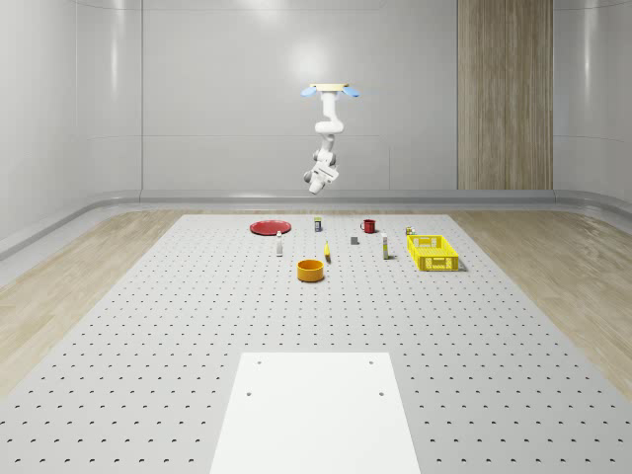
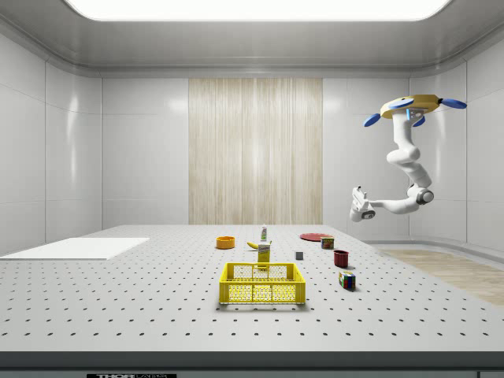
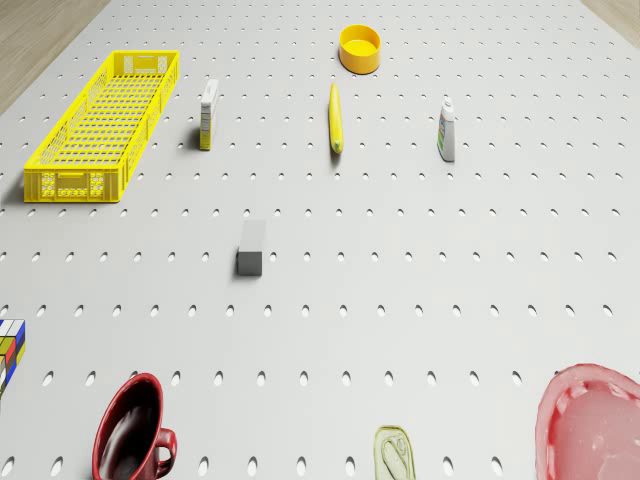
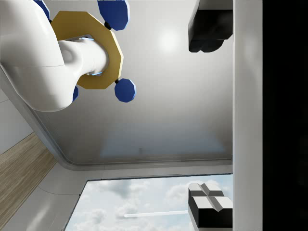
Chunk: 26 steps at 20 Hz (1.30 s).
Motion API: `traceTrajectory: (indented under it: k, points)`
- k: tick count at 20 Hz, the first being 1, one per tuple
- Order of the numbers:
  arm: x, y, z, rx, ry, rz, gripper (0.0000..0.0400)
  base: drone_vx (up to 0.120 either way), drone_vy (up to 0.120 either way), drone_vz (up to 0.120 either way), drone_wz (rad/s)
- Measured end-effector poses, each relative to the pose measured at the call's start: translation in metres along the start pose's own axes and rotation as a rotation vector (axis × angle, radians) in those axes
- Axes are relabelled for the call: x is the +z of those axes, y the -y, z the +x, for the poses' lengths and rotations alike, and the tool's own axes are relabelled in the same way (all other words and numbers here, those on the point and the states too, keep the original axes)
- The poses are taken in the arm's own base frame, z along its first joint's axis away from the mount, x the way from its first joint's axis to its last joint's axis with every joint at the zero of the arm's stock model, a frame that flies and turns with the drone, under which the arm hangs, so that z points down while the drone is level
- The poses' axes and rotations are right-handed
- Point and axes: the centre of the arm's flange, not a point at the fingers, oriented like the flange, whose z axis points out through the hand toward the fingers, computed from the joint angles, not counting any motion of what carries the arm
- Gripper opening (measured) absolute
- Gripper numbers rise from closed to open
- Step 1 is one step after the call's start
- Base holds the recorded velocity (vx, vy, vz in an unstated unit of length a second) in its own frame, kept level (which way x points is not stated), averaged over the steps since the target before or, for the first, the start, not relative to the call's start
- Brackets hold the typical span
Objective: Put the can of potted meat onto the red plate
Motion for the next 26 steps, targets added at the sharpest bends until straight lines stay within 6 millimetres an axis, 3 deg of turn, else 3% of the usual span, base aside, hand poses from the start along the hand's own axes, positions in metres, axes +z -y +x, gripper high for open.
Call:
traceTrajectory:
  k: [3, 5, 9, 13, 18, 26]
  points:
    - [0.008, 0.026, -0.027, -0.008, -0.274, -0.274, 0.0400, 0.000, -0.120, 0.000, 0.000]
    - [0.025, 0.045, -0.046, -0.015, -0.503, -0.502, 0.0400, 0.000, -0.120, 0.000, 0.000]
    - [0.082, 0.067, -0.070, -0.029, -0.981, -0.983, 0.0400, 0.000, -0.120, -0.050, 0.000]
    - [0.132, 0.064, -0.068, -0.041, -1.338, -1.342, 0.0400, 0.000, -0.120, -0.120, 0.000]
    - [0.161, 0.053, -0.059, -0.054, -1.572, -1.574, 0.0400, 0.040, -0.008, -0.120, 0.000]
    - [0.174, 0.044, -0.051, -0.064, -1.699, -1.698, 0.0400, 0.120, 0.000, -0.120, 0.000]
